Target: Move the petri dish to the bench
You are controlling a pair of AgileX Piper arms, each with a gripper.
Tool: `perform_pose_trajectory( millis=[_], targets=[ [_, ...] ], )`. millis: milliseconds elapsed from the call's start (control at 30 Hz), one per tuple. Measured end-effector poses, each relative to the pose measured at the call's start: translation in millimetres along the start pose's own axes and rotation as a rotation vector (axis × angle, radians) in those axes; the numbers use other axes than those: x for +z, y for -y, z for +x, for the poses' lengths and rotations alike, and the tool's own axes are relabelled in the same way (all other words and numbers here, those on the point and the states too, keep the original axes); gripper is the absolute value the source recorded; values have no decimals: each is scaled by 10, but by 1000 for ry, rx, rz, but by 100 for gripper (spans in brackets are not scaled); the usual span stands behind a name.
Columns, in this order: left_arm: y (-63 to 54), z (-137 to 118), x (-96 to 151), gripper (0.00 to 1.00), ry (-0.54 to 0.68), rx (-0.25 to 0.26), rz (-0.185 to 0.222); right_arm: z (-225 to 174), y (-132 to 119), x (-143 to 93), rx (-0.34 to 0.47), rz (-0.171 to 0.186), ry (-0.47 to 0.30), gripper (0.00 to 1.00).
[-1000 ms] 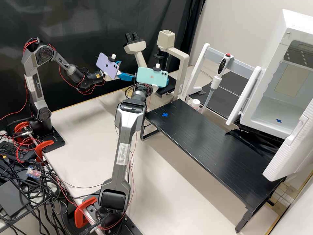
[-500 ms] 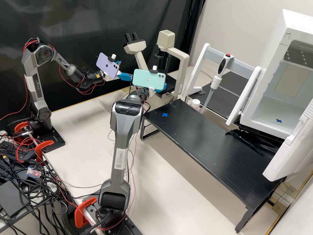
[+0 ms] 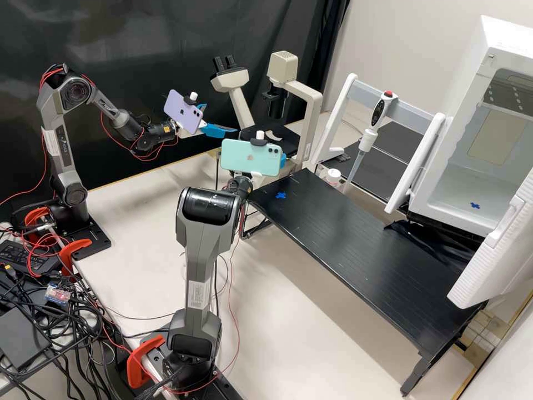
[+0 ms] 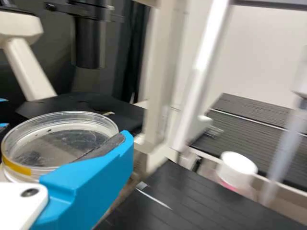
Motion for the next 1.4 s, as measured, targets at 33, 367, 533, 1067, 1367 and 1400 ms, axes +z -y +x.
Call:
perform_pose_trajectory(
  millis=[33, 367, 533, 1067, 1367, 1400],
  targets=[
    [0, 0, 0, 100, 0, 0, 0, -42, 11, 77, 6, 2, 10, 0],
    [0, 0, 0, 100, 0, 0, 0, -333, 39, 582, 30, 32, 99, 0],
    [0, 0, 0, 100, 0, 0, 0, -422, 34, 663, 49, 23, 84, 0],
    [0, 0, 0, 100, 0, 0, 0, -656, 4, 699, 44, -9, 34, 0],
    [0, 0, 0, 100, 0, 0, 0, -704, -75, 635, 71, -16, 10, 100],
    [0, 0, 0, 100, 0, 0, 0, -703, -70, 639, 66, -17, 13, 100]
  ],
)
